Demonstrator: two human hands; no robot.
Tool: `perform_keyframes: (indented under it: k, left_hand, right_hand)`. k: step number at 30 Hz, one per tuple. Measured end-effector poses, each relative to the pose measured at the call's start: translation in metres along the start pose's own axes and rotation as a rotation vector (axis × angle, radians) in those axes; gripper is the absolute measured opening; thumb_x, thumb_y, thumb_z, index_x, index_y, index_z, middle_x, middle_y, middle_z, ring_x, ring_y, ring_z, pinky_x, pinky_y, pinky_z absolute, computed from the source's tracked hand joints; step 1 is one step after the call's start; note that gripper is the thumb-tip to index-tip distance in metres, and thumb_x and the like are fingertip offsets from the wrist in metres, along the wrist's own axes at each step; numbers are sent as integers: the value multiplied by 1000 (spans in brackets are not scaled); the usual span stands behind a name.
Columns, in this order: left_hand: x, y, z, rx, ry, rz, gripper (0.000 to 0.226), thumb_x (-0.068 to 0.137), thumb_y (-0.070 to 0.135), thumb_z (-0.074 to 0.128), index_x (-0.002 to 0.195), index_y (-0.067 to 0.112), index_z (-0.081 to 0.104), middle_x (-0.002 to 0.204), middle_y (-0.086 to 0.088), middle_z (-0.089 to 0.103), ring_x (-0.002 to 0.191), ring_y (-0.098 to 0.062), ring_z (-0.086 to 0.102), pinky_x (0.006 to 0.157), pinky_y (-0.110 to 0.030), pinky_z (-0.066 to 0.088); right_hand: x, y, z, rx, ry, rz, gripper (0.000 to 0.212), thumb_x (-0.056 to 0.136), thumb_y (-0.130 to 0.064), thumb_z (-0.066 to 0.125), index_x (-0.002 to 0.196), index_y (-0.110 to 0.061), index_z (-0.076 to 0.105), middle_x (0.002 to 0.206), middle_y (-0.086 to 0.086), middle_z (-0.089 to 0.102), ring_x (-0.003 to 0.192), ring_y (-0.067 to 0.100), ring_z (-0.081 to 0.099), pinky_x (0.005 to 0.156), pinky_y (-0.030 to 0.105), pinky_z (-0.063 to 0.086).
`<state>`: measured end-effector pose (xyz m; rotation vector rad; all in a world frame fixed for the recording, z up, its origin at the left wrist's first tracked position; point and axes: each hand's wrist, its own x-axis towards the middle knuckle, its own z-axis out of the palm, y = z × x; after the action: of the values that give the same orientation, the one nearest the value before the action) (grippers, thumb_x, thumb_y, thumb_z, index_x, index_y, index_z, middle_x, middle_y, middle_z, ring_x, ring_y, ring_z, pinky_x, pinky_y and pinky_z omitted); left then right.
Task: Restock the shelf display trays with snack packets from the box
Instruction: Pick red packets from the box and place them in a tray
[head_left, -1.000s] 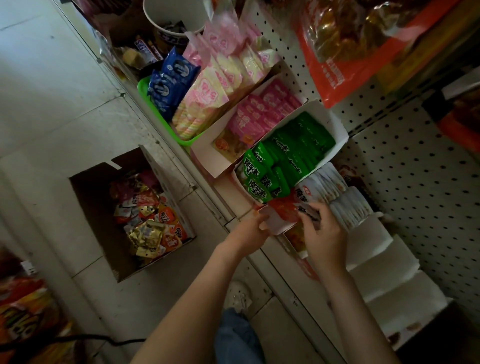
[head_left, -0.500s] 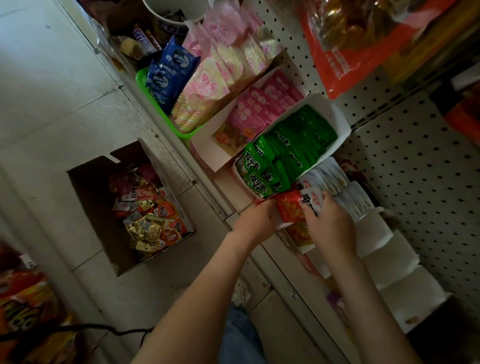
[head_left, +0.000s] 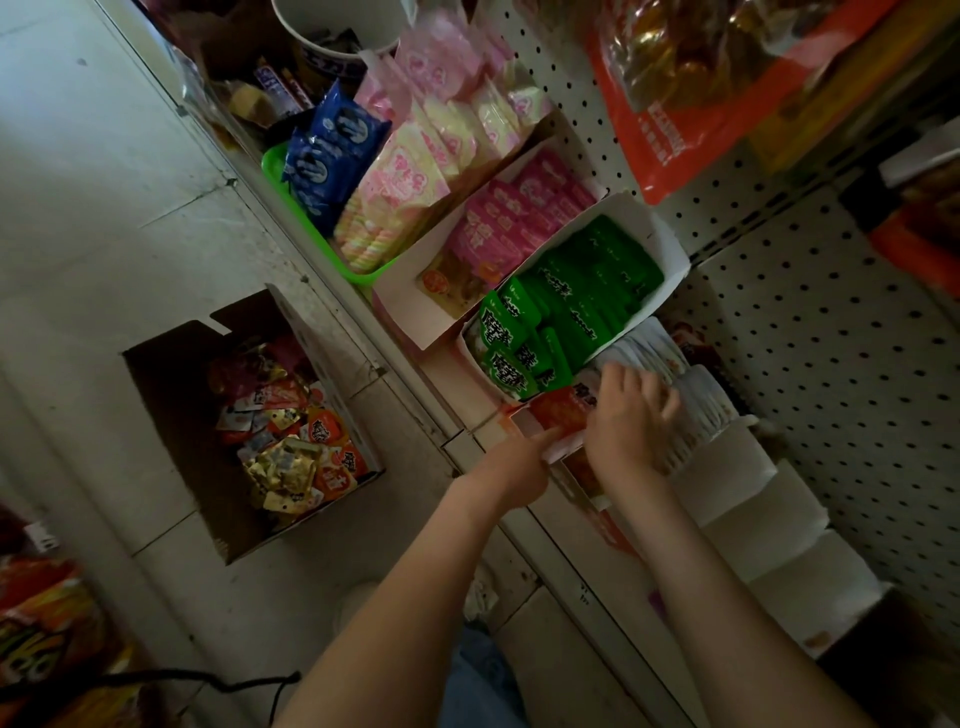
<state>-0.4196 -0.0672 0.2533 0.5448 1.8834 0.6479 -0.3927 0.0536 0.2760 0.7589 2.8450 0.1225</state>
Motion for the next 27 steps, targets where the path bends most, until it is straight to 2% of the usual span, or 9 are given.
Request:
perform_keyframes:
  k: [3,5,9,13,16,19,22,24,27]
  left_hand:
    - [-1,-4,-2,-9,41,19,56,101,10,36,154,23,19,153,-10,37,136,-27,40,106,-36,37]
    - [-5,-3,-9,-7,143,67,50,101,12,37,150,21,31,147,-9,45,130,-26,47,102,-33,40]
    - [-24,0,-27,-66,511,250,33,96,10,42,121,19,62,110,2,70,96,-14,64,79,-23,49]
    - [-44,-17,-39,-147,816,288,23,93,21,46,107,20,64,82,10,67,70,-9,62,62,-27,50]
    - [-68,-50,-56,-215,956,218,22,93,24,46,104,19,65,71,16,54,59,-5,53,57,-22,44]
    - [-88,-103,-67,-337,971,65,18,96,22,50,110,21,61,69,12,57,59,-4,55,57,-22,44]
    - [-98,-157,-69,-424,918,-159,22,98,26,49,119,23,53,85,9,61,75,-8,60,65,-28,46]
    - [-101,-211,-63,-470,907,-322,25,98,23,47,123,19,48,96,7,58,87,-10,57,71,-27,42]
    - [-82,-297,-51,-521,862,-538,35,98,16,43,133,15,42,122,-8,58,112,-25,57,86,-33,45]
  right_hand:
    - [0,-2,3,-18,29,47,44,87,-13,58,128,-13,42,131,9,49,123,27,39,106,45,25]
    - [-2,-2,5,8,35,67,56,82,-15,65,132,-12,39,133,12,46,122,30,40,104,46,27]
    - [-10,-8,5,109,288,-3,58,80,-28,68,128,-9,42,130,17,48,116,34,44,97,52,35]
    - [-26,-36,-13,265,527,-154,49,84,-30,57,125,-9,40,127,11,40,111,30,41,92,48,34]
    - [-38,-81,-23,380,543,-366,44,85,-26,55,123,-9,40,122,9,41,104,30,46,85,45,39]
    - [-48,-133,-20,442,448,-569,41,84,-25,48,121,-9,42,117,10,44,102,29,45,87,41,35]
    - [-49,-171,4,479,212,-724,39,84,-20,44,121,-8,45,110,12,56,100,26,49,92,36,38]
    - [-53,-207,36,518,-53,-768,41,87,-15,46,127,-7,47,115,12,59,107,26,54,97,37,45]
    - [-48,-258,100,531,-479,-693,49,94,-12,50,142,-12,38,138,6,45,128,21,42,107,26,31]
